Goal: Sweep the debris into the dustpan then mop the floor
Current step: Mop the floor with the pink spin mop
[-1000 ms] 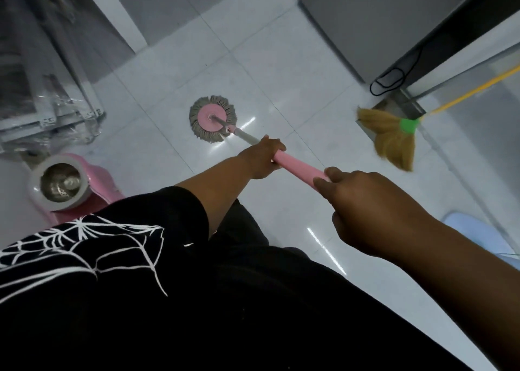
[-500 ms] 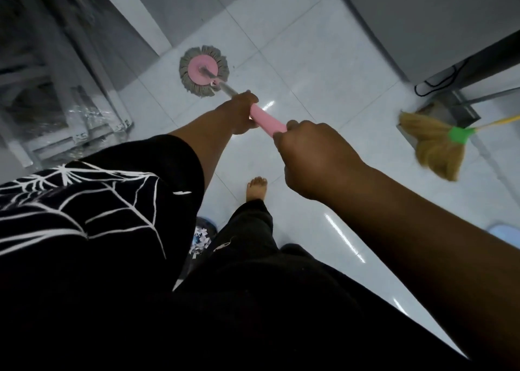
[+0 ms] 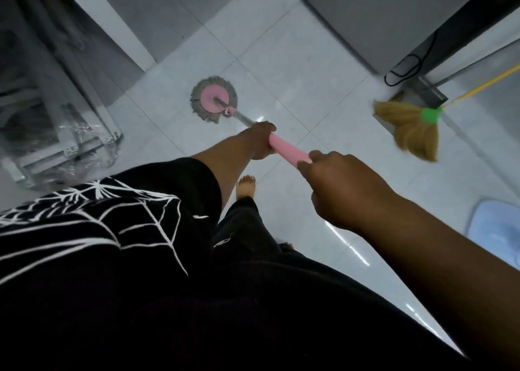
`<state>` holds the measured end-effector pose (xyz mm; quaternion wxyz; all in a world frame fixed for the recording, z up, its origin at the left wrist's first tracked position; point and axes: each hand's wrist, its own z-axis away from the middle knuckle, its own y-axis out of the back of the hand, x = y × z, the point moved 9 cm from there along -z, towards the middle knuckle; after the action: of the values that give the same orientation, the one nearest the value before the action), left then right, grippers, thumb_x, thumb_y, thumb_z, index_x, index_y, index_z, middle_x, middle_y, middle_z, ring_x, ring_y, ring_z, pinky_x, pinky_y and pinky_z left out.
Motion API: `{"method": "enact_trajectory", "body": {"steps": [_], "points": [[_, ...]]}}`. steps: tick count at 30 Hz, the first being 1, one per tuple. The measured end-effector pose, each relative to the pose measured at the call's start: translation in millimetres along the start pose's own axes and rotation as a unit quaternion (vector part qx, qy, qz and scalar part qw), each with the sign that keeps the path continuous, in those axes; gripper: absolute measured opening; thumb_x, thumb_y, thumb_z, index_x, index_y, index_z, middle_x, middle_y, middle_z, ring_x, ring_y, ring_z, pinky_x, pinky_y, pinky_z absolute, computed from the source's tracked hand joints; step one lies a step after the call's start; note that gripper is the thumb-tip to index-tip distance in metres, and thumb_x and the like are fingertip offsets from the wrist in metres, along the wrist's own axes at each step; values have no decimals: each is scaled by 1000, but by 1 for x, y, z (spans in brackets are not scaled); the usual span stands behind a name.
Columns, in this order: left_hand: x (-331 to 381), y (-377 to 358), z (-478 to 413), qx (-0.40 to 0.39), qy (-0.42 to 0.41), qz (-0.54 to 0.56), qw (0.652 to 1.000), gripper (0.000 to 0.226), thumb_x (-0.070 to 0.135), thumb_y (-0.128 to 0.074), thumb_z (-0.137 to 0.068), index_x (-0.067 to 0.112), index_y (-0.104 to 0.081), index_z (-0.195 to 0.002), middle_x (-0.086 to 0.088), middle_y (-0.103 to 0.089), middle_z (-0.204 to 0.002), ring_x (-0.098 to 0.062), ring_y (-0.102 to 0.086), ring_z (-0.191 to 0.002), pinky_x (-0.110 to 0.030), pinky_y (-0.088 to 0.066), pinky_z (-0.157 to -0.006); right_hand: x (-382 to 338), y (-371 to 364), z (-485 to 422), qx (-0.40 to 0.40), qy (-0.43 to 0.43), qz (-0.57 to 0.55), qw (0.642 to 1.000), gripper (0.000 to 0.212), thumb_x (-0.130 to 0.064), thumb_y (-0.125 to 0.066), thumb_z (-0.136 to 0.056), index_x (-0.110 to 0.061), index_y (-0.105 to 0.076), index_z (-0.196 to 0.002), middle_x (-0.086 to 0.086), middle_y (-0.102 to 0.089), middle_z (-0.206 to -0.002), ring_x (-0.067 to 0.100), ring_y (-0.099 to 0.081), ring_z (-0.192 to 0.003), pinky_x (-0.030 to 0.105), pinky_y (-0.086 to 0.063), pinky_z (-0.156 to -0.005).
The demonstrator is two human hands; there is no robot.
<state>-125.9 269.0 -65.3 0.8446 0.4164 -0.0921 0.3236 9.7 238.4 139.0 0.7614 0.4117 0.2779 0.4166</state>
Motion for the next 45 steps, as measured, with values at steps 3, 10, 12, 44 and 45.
{"method": "enact_trajectory", "body": {"steps": [3, 10, 12, 44, 45], "points": [[59, -40, 28, -12, -39, 3, 999, 56, 28, -64, -91, 7, -42, -138, -13, -47, -139, -27, -50, -124, -36, -43, -102, 15, -14, 65, -21, -19, 2, 1000, 22, -8, -53, -86, -15, -58, -107, 3, -53, -92, 19, -51, -64, 27, -32, -51], [151, -102, 75, -64, -122, -70, 988, 32, 34, -63, -90, 9, -58, -109, -11, -66, -108, -26, -64, -94, -42, -54, -84, 35, -38, 169, -32, -56, -10, 998, 28, -19, -52, -84, -23, -58, -111, -3, -54, -89, 18, -53, -69, 34, -51, -64], [152, -106, 78, -66, -122, -71, 988, 33, 35, -63, -90, 9, -57, -110, -11, -65, -109, -27, -63, -96, -41, -53, -84, 35, -42, 173, -38, -59, -13, 997, 31, -20, -52, -84, -23, -60, -114, -3, -57, -92, 19, -55, -72, 35, -52, -67], [-83, 194, -135, 12, -34, -10, 999, 39, 24, -64, -92, 3, -51, -122, -14, -52, -126, -30, -58, -112, -42, -49, -94, 20, 137, -216, 19, -19, -17, 999, 17, -9, -57, -84, -9, -62, -101, 6, -53, -82, 22, -46, -61, 26, -27, -51], [-84, 195, -136, 8, -32, -19, 999, 39, 24, -63, -92, 2, -51, -122, -15, -50, -128, -30, -57, -113, -42, -48, -94, 19, 136, -218, 18, -19, -18, 999, 17, -9, -56, -84, -9, -62, -100, 6, -53, -82, 21, -45, -60, 26, -25, -50]]}}
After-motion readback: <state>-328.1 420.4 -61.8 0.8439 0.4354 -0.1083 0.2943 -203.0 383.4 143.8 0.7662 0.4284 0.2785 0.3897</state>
